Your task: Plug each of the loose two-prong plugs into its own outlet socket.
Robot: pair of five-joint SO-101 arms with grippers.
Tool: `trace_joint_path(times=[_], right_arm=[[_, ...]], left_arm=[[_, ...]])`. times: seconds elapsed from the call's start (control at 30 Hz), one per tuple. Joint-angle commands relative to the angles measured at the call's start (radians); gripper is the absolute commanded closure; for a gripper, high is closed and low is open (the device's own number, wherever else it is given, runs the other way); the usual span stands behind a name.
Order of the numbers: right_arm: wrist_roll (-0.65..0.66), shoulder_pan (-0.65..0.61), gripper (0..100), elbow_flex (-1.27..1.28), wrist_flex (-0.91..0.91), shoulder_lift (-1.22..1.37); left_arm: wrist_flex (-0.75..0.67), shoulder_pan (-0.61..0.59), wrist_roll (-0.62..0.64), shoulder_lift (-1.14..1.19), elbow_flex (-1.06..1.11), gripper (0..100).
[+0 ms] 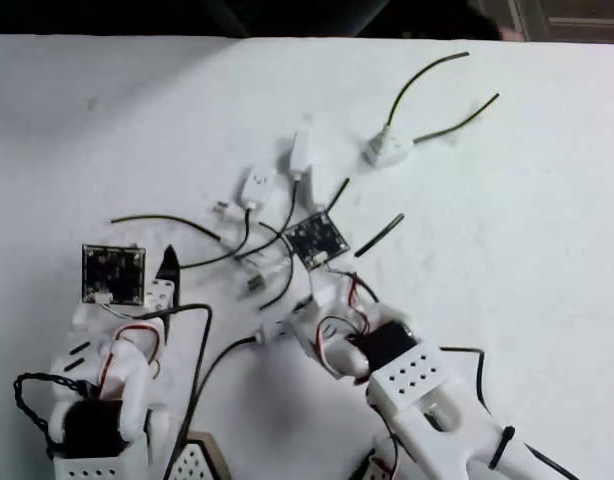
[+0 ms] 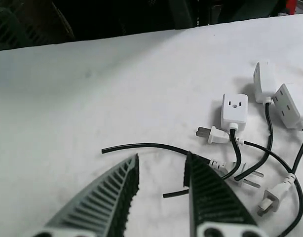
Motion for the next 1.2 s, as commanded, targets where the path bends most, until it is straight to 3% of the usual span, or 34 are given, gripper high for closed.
trace_joint_path(times=[0.0, 0.17, 0.53, 1.03, 1.17], right_arm=[[-0.029, 0.010, 98.2, 0.006, -0.050, -0.021], [-0.038, 0.010, 98.2, 0.005, -0.051, -0.018], [-0.002, 0.012, 98.2, -0.052, 0.102, -0.025], [-0.006, 0.016, 98.2, -0.186, 0.225, -0.025], [-0.054, 0.018, 98.2, -0.295, 0.337, -0.025]], left_arm=[[0.002, -0.010, 0.005, -0.001, -0.011, 84], [0.023, -0.019, -0.031, -0.001, -0.014, 84], [0.057, -0.188, -0.051, -0.002, -0.040, 84], [0.058, -0.183, -0.057, -0.002, -0.031, 84], [0.058, -0.145, -0.137, -0.001, 0.003, 84]])
